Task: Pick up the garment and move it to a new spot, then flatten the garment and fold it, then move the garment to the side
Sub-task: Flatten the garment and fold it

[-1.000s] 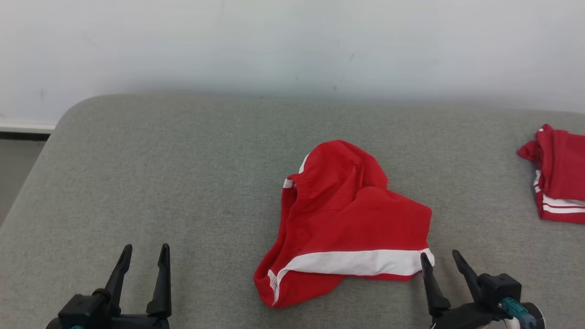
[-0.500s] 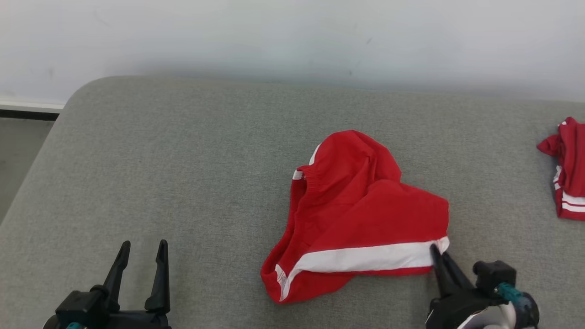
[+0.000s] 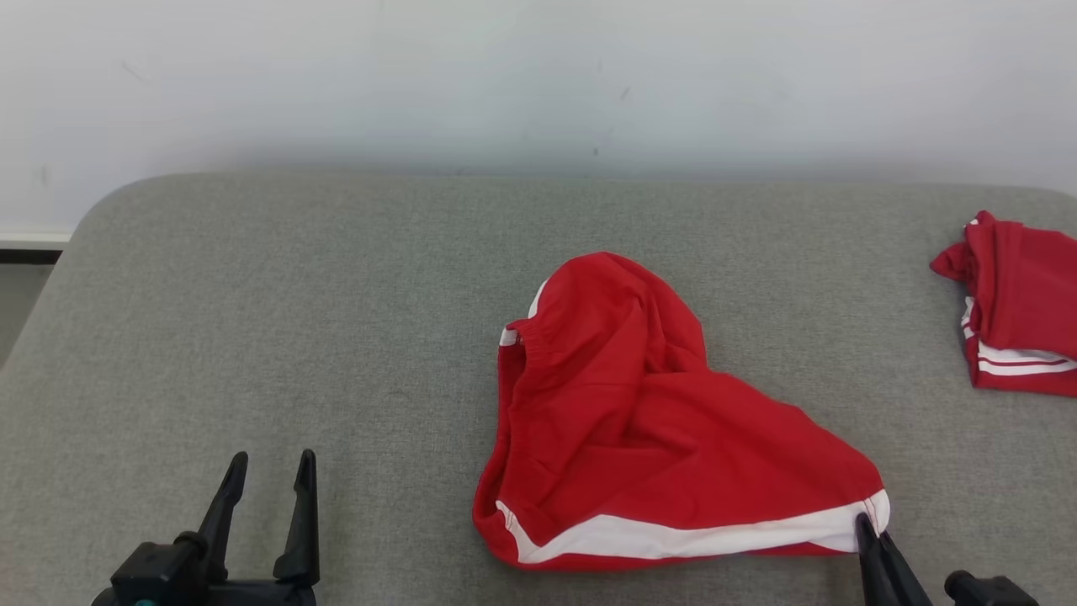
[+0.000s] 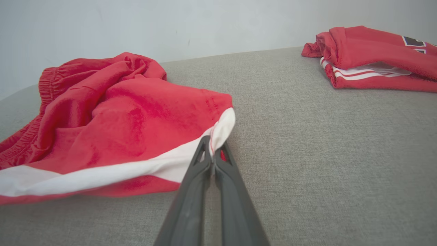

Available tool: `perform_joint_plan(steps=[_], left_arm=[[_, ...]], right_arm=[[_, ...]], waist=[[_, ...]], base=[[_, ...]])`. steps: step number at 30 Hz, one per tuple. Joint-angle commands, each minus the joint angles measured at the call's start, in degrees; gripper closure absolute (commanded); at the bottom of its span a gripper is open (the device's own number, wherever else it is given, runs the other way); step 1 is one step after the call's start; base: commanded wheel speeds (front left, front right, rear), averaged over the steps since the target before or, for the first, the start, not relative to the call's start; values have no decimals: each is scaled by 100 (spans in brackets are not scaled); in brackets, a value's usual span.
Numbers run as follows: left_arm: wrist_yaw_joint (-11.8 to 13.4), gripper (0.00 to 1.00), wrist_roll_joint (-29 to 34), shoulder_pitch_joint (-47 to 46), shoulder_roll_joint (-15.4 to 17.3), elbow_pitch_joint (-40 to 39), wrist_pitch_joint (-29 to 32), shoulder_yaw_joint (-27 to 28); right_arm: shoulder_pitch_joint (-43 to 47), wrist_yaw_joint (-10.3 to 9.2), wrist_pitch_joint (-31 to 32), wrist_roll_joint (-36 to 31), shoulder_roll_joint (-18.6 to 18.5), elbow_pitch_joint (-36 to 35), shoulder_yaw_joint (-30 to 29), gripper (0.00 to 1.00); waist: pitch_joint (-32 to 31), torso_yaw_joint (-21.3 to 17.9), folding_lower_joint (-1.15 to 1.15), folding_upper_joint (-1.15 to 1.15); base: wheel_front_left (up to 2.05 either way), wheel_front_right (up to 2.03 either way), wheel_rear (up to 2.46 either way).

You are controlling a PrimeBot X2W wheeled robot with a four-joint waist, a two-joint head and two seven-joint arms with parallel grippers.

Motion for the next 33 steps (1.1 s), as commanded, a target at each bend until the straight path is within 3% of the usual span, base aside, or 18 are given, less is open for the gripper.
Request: perform_joint_plan(steps=[1, 2, 3, 13, 20, 33], left_arm=[[9, 0, 39, 73, -2, 11, -1, 8], [9, 0, 36, 79, -4, 19, -1, 13], [9, 0, 31, 86, -2, 25, 0, 20], [9, 0, 70, 146, 71, 29, 0, 12], [9, 0, 121, 58, 131, -3, -1, -180], [9, 0, -17, -760, 368, 250, -1, -1984]], right_arm=[[60, -13, -1, 23, 23, -56, -41, 61], [95, -13, -1, 46, 36, -94, -76, 21], [126, -13, -2, 60, 63, -134, -94, 0], [281, -13, -1, -248, 252, -1010, -314, 0], [345, -13, -1, -372, 341, -1497, -120, 0], [161, -13, -1, -446, 380, -1443, 164, 0]], waist=[[-42, -43, 0, 0], [-56, -58, 0, 0], [-80, -76, 0, 0], [-268, -137, 0, 0], [-278, -213, 0, 0], [-138, -429, 0, 0]], base=[[0, 0, 0], [0, 0, 0], [0, 0, 0], [0, 0, 0], [0, 0, 0], [0, 0, 0]])
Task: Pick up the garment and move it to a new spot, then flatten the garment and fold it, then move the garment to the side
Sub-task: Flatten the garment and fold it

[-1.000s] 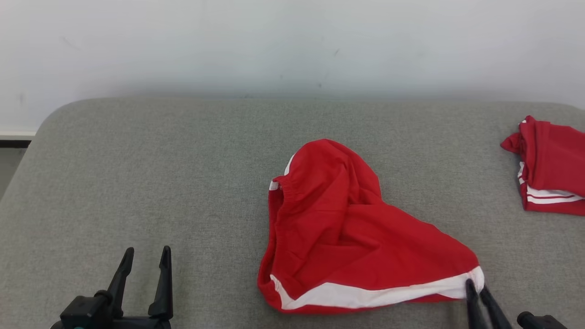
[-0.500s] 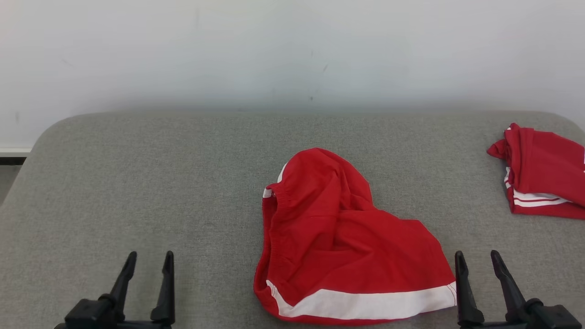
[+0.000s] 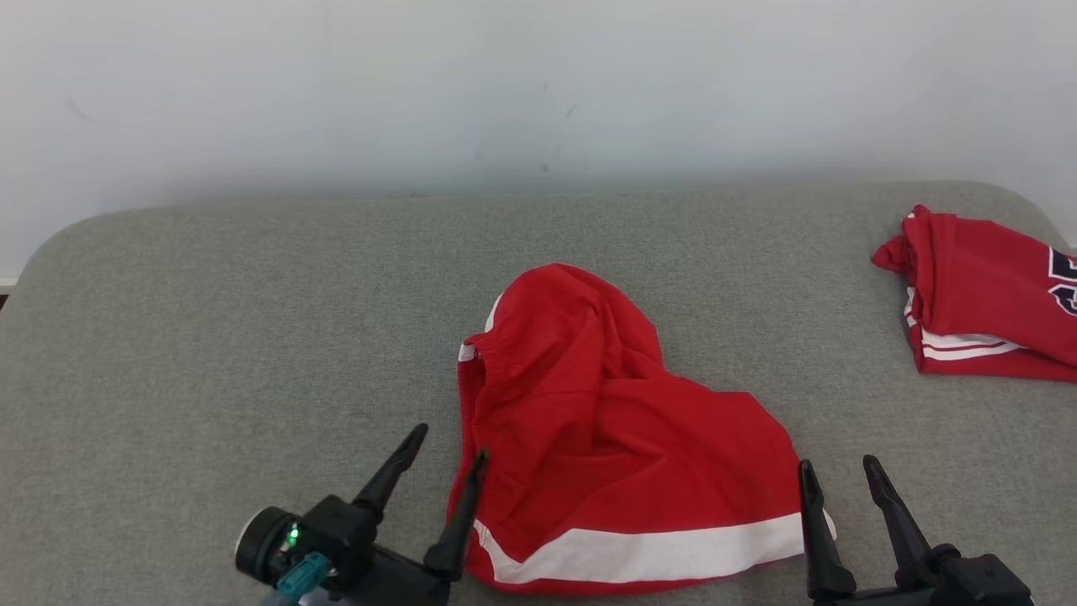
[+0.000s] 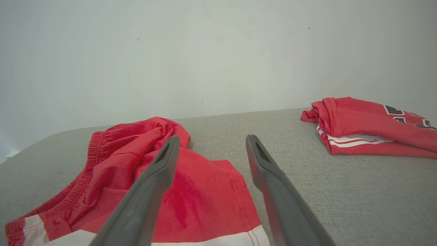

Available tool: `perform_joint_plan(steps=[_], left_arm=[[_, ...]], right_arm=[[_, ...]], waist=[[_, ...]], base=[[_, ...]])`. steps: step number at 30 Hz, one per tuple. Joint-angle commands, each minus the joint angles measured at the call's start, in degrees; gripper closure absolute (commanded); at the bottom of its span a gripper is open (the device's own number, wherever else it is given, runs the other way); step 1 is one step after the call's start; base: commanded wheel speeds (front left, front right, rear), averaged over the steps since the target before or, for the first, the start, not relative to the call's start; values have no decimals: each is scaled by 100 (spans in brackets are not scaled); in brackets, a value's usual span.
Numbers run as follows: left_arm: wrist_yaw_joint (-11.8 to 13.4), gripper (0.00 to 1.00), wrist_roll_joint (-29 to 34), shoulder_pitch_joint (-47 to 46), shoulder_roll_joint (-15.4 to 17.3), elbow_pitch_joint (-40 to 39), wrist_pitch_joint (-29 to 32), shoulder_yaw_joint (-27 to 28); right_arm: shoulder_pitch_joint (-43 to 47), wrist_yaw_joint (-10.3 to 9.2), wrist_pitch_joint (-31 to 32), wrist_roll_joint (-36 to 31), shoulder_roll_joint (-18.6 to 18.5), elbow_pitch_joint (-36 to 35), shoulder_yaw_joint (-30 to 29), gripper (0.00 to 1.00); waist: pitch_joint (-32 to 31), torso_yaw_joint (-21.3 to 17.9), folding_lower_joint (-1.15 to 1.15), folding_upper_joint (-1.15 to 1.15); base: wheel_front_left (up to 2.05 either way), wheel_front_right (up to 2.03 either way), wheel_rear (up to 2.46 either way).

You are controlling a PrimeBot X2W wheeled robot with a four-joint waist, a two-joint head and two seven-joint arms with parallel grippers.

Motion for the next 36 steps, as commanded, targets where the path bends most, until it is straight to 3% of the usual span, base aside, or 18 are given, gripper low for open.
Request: perform_joint_plan(steps=[1, 9, 25, 26, 27, 28, 36], left_arm=[[9, 0, -39, -123, 52, 75, 0, -137], [9, 0, -384, -398, 251, 936, 73, -967], [9, 0, -1078, -465, 396, 2248, 155, -1575], [9, 41, -1149, -484, 370, 2280, 143, -1590], [9, 74, -1207, -515, 349, 2282, 122, -1595], [9, 100, -1249, -555, 352, 2273, 92, -1585], [51, 100, -1356, -639, 444, 2036, -6, -1196]], right_arm=[[-57, -13, 0, -41, 7, 12, 28, 0], [-88, -13, 0, -52, 21, 53, 25, 0], [-135, -13, 0, 12, 35, 66, -80, 0], [-139, -13, 0, 21, 35, 69, -78, 0], [-139, -13, 0, 30, 34, 72, -77, 0], [-140, -13, 0, 38, 34, 77, -77, 0], [-41, -13, 0, 90, 34, 111, -117, 0]], waist=[[40, -70, 0, 0], [139, -323, 0, 0], [183, -382, 0, 0], [173, -371, 0, 0], [164, -359, 0, 0], [154, -349, 0, 0], [34, -178, 0, 0]], base=[[0, 0, 0], [0, 0, 0], [0, 0, 0], [0, 0, 0], [0, 0, 0], [0, 0, 0], [0, 0, 0]])
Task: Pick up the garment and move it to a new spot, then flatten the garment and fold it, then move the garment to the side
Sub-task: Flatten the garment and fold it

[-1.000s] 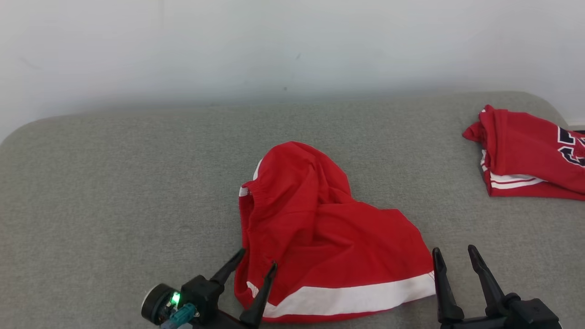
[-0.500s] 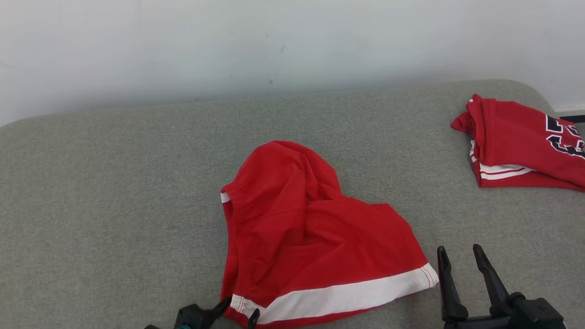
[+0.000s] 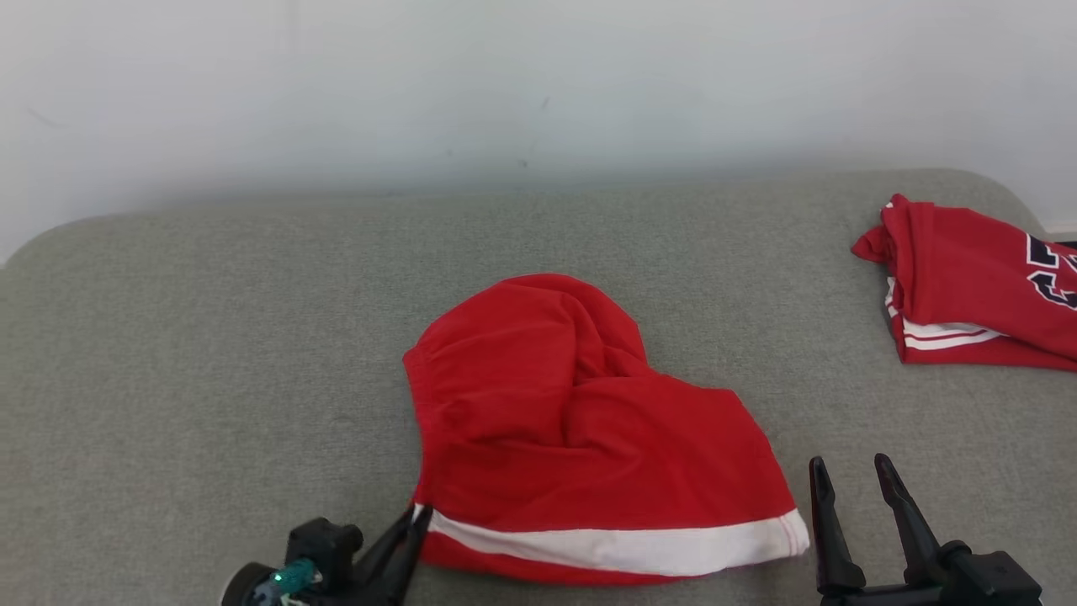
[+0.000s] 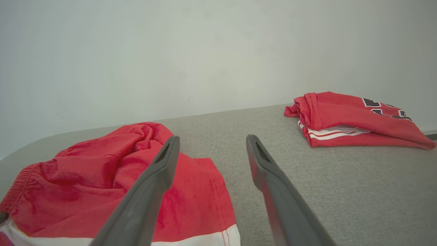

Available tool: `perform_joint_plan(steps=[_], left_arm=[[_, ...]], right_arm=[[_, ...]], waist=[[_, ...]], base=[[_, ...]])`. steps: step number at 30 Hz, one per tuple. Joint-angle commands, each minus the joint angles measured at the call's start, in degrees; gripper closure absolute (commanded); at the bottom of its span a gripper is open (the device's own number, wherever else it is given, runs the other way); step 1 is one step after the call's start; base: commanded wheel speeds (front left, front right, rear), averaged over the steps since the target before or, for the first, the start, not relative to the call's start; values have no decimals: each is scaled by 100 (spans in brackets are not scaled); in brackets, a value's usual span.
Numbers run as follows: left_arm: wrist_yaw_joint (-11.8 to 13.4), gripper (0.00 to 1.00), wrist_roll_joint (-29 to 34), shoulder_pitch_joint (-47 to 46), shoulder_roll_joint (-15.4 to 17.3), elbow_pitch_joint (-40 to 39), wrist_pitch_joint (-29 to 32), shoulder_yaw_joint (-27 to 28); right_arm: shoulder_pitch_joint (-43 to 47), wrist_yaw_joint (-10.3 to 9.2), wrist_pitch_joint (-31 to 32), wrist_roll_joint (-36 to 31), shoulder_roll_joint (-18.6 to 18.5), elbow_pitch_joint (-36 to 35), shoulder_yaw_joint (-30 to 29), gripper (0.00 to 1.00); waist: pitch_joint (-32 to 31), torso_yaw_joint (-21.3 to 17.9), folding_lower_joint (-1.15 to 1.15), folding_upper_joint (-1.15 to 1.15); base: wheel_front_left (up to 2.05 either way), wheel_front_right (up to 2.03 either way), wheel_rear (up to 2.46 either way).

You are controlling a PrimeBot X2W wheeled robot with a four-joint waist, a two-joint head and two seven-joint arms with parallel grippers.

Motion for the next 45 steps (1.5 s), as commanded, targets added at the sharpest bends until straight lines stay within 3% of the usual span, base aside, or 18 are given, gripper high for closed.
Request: perform_joint_plan(steps=[1, 10, 12, 13, 24, 32, 38, 45], left_arm=[[52, 100, -46, 54, 67, -168, -26, 151], [138, 100, -31, 886, 96, -800, -19, 663], [147, 55, 0, 1076, 33, -847, -20, 742], [156, 0, 32, 1135, -6, -918, -21, 805], [278, 0, 644, 1576, -341, -2117, -20, 2109], [199, 0, 1046, 1703, -393, -2534, -20, 3019], [159, 0, 1242, 1802, -441, -2633, -21, 3329], [72, 0, 1459, 1906, -526, -2604, -21, 3317]], right_arm=[[44, -13, 0, 41, 3, 5, -14, 0], [96, -13, 0, 61, 3, 54, -51, 0], [108, -13, 1, 81, 3, 74, -58, 0], [116, -13, 0, 86, 3, 81, -61, 0], [76, -13, 1, 41, -31, 10, -66, 0], [155, -13, 0, -35, -66, 27, -26, 0], [275, -13, 0, -124, -58, -9, 7, 0], [394, -13, 0, -234, -49, 30, 55, 0]], waist=[[-60, 91, 0, 0], [-133, 228, 0, 0], [-154, 248, 0, 0], [-168, 259, 0, 0], [-320, 309, 0, 0], [-391, 297, 0, 0], [-402, 328, 0, 0], [-380, 364, 0, 0]], base=[[0, 0, 0], [0, 0, 0], [0, 0, 0], [0, 0, 0], [0, 0, 0], [0, 0, 0], [0, 0, 0], [0, 0, 0]])
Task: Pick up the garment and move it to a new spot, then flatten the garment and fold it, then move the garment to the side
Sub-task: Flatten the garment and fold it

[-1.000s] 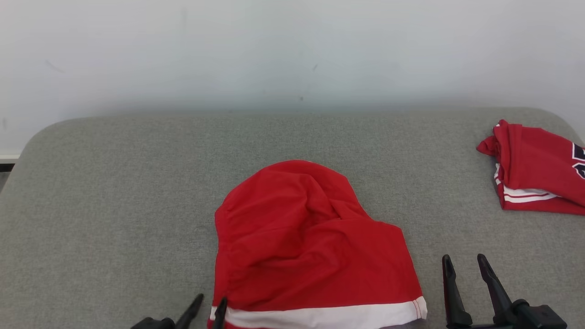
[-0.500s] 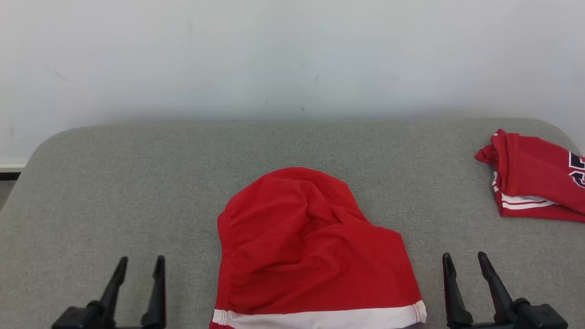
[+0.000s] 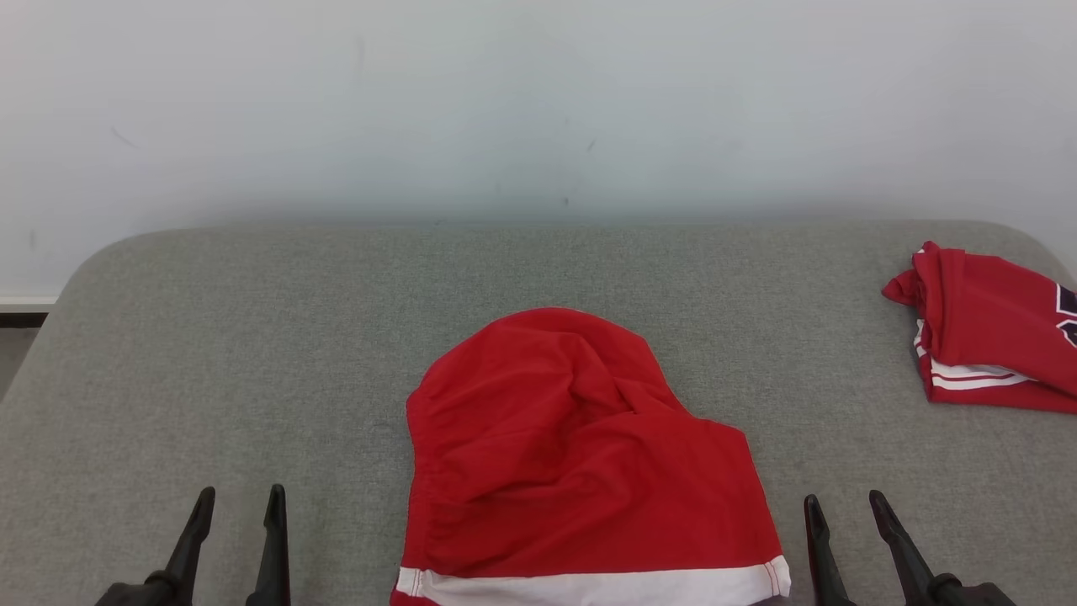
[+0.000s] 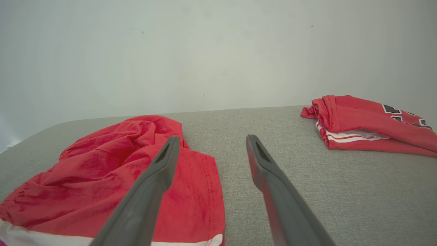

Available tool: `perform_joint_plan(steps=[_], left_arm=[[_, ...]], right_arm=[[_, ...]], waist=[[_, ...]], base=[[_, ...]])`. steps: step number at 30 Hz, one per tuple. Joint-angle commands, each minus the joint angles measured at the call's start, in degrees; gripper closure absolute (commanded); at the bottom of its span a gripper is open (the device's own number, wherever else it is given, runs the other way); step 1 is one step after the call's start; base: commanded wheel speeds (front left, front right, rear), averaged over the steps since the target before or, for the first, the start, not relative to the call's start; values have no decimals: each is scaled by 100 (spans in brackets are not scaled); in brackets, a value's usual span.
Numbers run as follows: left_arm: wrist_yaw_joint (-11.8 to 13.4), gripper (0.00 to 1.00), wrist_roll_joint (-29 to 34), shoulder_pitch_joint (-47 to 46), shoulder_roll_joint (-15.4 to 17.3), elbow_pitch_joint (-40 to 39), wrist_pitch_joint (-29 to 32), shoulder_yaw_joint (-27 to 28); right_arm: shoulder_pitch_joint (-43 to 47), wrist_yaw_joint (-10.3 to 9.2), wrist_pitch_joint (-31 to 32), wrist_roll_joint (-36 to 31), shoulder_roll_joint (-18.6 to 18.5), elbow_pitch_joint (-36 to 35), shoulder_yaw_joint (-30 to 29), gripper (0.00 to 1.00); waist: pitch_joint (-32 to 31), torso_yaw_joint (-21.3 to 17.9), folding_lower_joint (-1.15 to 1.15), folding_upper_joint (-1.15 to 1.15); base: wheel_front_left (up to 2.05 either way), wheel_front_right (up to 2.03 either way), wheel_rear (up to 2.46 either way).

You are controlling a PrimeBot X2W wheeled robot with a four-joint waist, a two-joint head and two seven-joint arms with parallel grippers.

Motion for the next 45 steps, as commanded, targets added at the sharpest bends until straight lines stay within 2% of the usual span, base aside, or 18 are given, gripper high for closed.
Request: perform_joint_plan(steps=[1, 12, 16, 21, 29, 44, 45], left_arm=[[-28, 0, 86, 80, -20, 10, 0, 2], [-81, 0, 147, -13, -70, 65, 1, 25], [-115, 0, 133, -49, -57, 181, 0, -120], [-120, 0, 81, -95, -4, 471, 1, -621], [-126, 0, -206, -281, 301, 1103, 0, -1821], [-128, 0, -705, -784, 394, 1910, 1, -2532], [-128, 45, -753, -802, 383, 1946, 0, -2586]], right_arm=[[53, -13, 1, -62, -15, 15, 10, 0], [28, -13, 0, -144, -1, 130, 0, 0], [25, -13, 93, -136, -13, 266, -34, 0], [18, -13, 237, -60, -63, 550, -8, 0], [-158, -13, 236, 18, -61, 1197, 159, 0], [-997, -14, 61, 196, -79, 2613, 845, 0], [-1054, -14, 57, 224, -90, 2712, 883, 1]], waist=[[8, 6, 0, 0], [53, 27, 0, 0], [84, 18, 0, 0], [164, -5, 0, 0], [385, -71, 0, 0], [578, -110, 0, 0], [574, -107, 0, 0]], base=[[0, 0, 0], [0, 0, 0], [0, 0, 0], [0, 0, 0], [0, 0, 0], [0, 0, 0], [0, 0, 0]])
